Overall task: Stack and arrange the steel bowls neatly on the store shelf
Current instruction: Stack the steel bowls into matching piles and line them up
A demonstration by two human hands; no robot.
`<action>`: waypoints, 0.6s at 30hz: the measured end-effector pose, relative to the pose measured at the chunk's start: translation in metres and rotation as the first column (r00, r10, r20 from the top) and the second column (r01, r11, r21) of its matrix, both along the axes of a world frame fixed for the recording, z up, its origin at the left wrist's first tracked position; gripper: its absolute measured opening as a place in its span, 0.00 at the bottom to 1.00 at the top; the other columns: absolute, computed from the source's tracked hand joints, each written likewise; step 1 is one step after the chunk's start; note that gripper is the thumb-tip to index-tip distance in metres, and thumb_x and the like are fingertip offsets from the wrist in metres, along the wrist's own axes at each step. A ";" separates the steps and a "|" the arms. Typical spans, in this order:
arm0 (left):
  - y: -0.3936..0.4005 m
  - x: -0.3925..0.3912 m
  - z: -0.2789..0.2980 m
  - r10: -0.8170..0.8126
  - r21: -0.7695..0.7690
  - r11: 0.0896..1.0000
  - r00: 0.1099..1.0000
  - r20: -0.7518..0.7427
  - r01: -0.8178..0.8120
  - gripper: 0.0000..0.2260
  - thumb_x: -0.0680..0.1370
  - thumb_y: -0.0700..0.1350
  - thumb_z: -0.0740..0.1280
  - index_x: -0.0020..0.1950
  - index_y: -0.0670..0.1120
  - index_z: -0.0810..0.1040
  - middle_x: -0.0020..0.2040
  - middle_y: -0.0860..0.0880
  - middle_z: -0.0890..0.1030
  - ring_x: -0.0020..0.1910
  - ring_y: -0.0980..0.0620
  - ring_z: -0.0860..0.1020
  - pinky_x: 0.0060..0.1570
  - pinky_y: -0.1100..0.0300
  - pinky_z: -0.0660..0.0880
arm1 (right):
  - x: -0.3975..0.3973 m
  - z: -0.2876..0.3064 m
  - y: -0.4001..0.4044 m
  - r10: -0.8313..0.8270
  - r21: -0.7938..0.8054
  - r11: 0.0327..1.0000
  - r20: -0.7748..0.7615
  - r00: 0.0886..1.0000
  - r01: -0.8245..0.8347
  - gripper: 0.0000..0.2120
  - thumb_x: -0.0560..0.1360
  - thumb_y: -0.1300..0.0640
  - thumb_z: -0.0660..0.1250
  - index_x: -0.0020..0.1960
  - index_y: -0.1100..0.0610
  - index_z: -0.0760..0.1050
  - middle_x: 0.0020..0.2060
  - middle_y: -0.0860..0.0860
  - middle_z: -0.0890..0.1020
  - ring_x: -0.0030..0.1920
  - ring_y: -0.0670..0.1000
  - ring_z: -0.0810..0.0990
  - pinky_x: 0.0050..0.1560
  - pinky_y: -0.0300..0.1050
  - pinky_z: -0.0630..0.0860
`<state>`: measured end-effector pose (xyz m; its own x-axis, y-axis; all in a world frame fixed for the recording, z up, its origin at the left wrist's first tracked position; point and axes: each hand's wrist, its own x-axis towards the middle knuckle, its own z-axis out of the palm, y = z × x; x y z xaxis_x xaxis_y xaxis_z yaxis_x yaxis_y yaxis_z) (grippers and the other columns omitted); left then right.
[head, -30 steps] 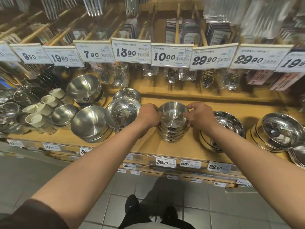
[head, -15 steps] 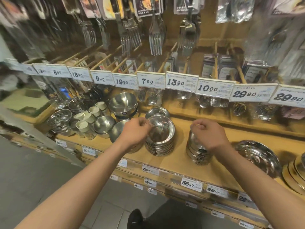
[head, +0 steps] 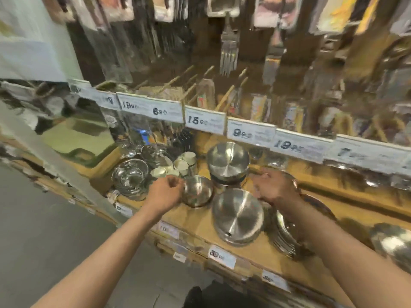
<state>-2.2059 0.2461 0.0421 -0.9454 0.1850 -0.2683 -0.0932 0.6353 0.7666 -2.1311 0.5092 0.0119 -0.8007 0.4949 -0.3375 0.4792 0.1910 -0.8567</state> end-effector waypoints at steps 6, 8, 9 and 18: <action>-0.008 -0.073 -0.006 -0.143 -0.034 0.989 0.989 -0.032 0.142 0.06 0.79 0.41 0.66 0.46 0.47 0.83 0.45 0.50 0.85 0.49 0.47 0.82 0.56 0.51 0.79 | -0.082 -0.043 0.000 -0.192 -0.137 0.967 0.158 0.969 0.214 0.24 0.78 0.50 0.68 0.68 0.62 0.70 0.58 0.59 0.79 0.56 0.59 0.81 0.56 0.61 0.80; -0.009 -0.086 -0.007 -0.177 -0.033 0.984 0.984 -0.024 0.176 0.08 0.80 0.43 0.66 0.43 0.53 0.80 0.43 0.58 0.82 0.46 0.55 0.81 0.47 0.59 0.76 | -0.093 -0.053 0.000 -0.269 -0.164 0.939 0.192 0.944 0.301 0.17 0.78 0.53 0.68 0.61 0.62 0.72 0.51 0.61 0.80 0.51 0.60 0.83 0.51 0.62 0.82; -0.009 -0.092 -0.009 -0.192 -0.033 0.981 0.981 -0.012 0.192 0.08 0.80 0.44 0.66 0.42 0.54 0.79 0.42 0.59 0.82 0.44 0.57 0.81 0.44 0.61 0.75 | -0.097 -0.055 -0.002 -0.299 -0.175 0.926 0.199 0.933 0.334 0.11 0.79 0.56 0.68 0.56 0.62 0.73 0.44 0.60 0.80 0.44 0.58 0.84 0.47 0.60 0.83; 0.001 -0.120 -0.021 -0.295 -0.015 0.955 0.951 0.093 0.297 0.06 0.81 0.44 0.65 0.48 0.49 0.81 0.46 0.48 0.86 0.48 0.46 0.84 0.56 0.50 0.80 | -0.082 -0.032 -0.012 -0.344 0.105 0.939 0.264 0.901 0.328 0.08 0.78 0.57 0.64 0.44 0.59 0.79 0.30 0.51 0.84 0.38 0.51 0.85 0.43 0.43 0.79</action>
<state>-2.3255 0.2468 0.0212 -0.8213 0.4442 -0.3579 0.0354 0.6659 0.7452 -2.2135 0.4973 -0.0198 -0.4636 0.7428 -0.4830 0.7375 0.0213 -0.6751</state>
